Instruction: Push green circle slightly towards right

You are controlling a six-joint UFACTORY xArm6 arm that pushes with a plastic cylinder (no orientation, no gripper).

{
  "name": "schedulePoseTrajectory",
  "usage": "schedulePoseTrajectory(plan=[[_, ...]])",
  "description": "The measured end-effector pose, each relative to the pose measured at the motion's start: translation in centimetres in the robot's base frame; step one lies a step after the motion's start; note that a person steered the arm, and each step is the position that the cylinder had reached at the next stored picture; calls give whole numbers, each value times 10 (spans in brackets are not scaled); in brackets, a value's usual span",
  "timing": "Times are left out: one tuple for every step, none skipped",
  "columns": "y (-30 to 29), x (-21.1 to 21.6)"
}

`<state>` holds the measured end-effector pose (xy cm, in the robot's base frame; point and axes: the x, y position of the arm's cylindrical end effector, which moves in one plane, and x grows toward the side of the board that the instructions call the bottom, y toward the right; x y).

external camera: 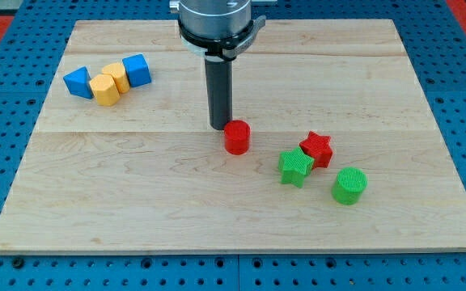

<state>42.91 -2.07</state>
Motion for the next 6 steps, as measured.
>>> schedulePoseTrajectory(plan=[[0,0],[1,57],[5,111],[89,131],[163,101],[150,87]])
